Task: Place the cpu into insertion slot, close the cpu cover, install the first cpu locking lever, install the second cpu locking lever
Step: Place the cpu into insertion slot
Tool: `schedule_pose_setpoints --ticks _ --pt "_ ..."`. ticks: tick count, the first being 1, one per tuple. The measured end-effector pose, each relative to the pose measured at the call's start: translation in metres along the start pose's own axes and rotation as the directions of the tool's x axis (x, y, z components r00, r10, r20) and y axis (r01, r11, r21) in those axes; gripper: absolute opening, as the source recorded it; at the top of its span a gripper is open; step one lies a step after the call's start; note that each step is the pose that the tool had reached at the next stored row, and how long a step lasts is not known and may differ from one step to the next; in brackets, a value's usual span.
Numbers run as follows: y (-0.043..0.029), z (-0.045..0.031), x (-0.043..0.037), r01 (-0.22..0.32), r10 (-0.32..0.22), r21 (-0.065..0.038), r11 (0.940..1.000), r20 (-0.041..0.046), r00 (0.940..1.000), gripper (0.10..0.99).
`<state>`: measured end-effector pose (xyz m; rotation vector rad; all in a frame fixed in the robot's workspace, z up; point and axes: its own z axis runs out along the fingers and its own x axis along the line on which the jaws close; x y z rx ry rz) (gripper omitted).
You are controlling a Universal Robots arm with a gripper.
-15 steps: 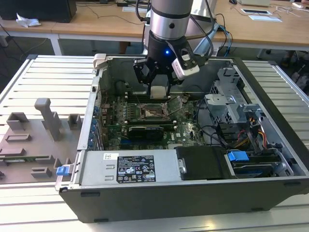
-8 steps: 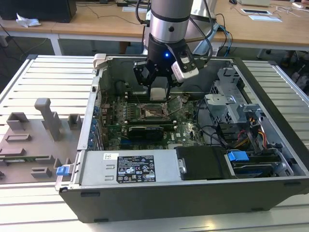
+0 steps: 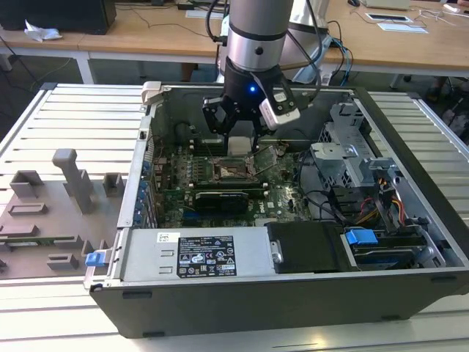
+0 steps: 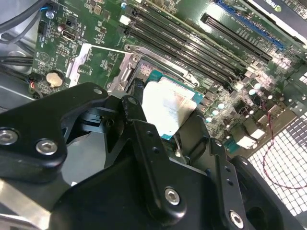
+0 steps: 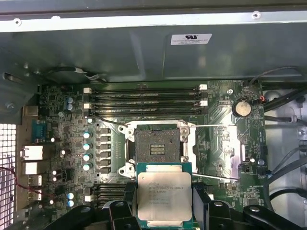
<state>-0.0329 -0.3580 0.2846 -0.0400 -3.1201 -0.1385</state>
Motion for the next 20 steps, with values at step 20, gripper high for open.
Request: schedule_pose_setpoints --ticks 20 --pt "0.0264 0.0151 0.0004 0.000 0.000 0.001 1.0000 0.0000 1.0000 0.541"
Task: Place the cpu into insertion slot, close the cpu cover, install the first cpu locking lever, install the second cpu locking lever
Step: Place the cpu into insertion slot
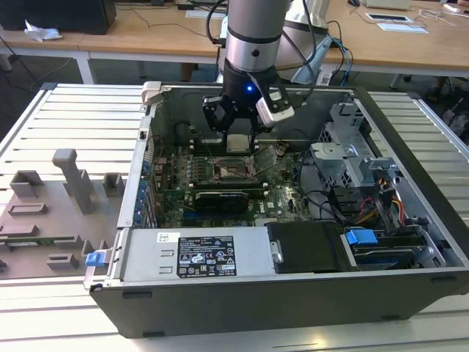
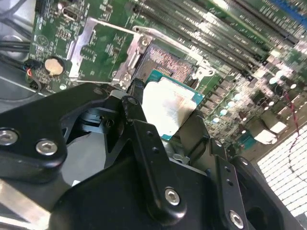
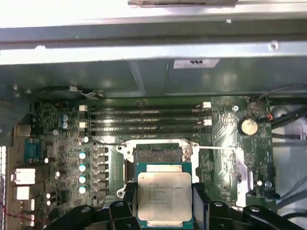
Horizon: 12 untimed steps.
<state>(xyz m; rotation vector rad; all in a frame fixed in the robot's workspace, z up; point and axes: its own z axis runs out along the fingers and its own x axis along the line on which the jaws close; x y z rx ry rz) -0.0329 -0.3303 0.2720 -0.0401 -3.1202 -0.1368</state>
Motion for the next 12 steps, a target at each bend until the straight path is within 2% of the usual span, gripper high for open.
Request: schedule_pose_setpoints --ticks 6,12 --pt "0.0029 0.0126 -0.0001 0.000 0.000 0.000 1.0000 0.0000 1.0000 0.541" --pt "0.0028 0.0172 -0.0002 0.000 0.000 0.000 1.0000 0.0000 1.0000 0.541"
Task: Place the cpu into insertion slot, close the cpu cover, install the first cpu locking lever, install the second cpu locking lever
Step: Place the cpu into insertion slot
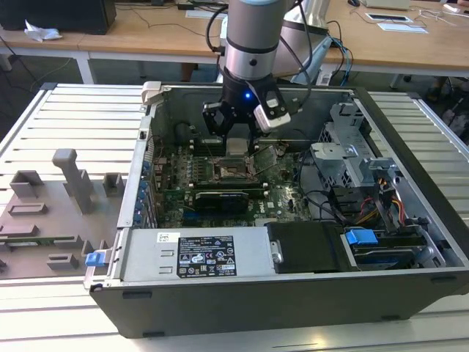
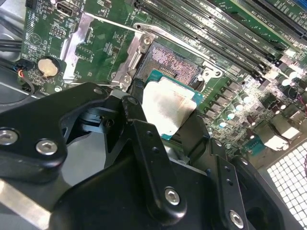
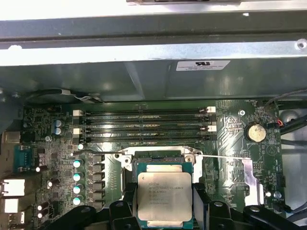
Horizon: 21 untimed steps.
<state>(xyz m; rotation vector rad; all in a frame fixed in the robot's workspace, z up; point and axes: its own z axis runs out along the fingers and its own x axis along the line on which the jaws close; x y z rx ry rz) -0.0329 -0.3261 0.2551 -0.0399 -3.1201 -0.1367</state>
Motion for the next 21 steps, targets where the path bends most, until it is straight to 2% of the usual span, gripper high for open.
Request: schedule_pose_setpoints --ticks 13,17,19,21 --pt "0.0000 0.0021 -0.0001 0.000 0.000 0.003 1.0000 0.0003 1.0000 0.541" --pt "0.0000 0.0020 0.0000 -0.012 0.012 0.024 0.9996 0.0018 0.9999 0.541" --pt "-0.0001 0.0019 -0.0001 -0.025 0.025 0.029 0.9993 0.0031 0.9997 0.541" --pt "-0.0001 0.0019 0.0000 -0.050 0.050 0.029 0.9983 0.0053 0.9988 0.541"
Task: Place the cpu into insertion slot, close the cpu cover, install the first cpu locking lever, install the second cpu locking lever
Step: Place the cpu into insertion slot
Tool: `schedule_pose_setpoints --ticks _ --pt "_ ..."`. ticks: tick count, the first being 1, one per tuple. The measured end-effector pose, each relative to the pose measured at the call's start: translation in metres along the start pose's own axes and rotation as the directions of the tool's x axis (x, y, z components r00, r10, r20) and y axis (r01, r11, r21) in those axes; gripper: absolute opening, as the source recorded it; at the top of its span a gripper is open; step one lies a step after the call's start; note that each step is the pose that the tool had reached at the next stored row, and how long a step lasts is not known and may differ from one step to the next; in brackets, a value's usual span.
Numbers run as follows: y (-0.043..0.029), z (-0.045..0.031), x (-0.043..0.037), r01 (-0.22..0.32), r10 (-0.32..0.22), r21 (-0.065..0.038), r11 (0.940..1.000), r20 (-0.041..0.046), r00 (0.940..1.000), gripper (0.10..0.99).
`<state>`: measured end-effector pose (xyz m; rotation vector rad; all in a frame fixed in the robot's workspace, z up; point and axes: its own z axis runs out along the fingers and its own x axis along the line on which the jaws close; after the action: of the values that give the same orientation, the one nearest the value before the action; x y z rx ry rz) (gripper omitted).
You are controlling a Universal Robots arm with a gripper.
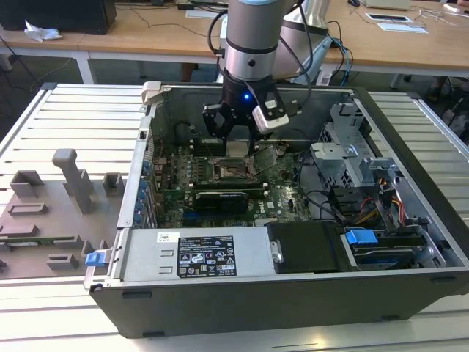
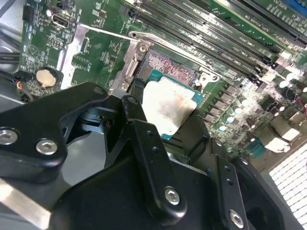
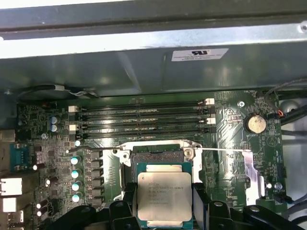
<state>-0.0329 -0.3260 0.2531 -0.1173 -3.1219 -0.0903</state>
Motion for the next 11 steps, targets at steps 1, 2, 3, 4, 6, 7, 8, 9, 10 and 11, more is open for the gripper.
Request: schedule_pose_setpoints --ticks 1,2,3,4,6,7,8,9,10,11 --pt "0.0000 0.0001 0.0000 -0.011 0.011 0.000 0.9999 0.0007 0.9999 0.541" --pt "0.0000 0.0001 0.0000 -0.023 0.023 -0.001 0.9997 0.0014 0.9997 0.541" --pt "0.0000 0.0001 0.0000 -0.032 0.032 -0.001 0.9995 0.0019 0.9995 0.541" --pt "0.0000 0.0001 0.0000 -0.040 0.040 -0.001 0.9992 0.0024 0.9992 0.541" --pt "0.0000 0.0000 0.0000 -0.068 0.068 -0.001 0.9977 0.0040 0.9977 0.541" --pt "0.0000 0.0000 0.0000 -0.079 0.079 0.000 0.9968 0.0047 0.9968 0.541" --pt "0.0000 0.0000 0.0000 -0.090 0.090 0.000 0.9959 0.0054 0.9959 0.541" --pt "0.0000 0.0000 0.0000 -0.105 0.105 0.001 0.9945 0.0063 0.9944 0.541" --pt "0.0000 0.0000 0.0000 -0.122 0.122 0.001 0.9926 0.0074 0.9926 0.541" --pt "0.0000 0.0000 0.0000 -0.133 0.133 0.001 0.9911 0.0082 0.9910 0.541"
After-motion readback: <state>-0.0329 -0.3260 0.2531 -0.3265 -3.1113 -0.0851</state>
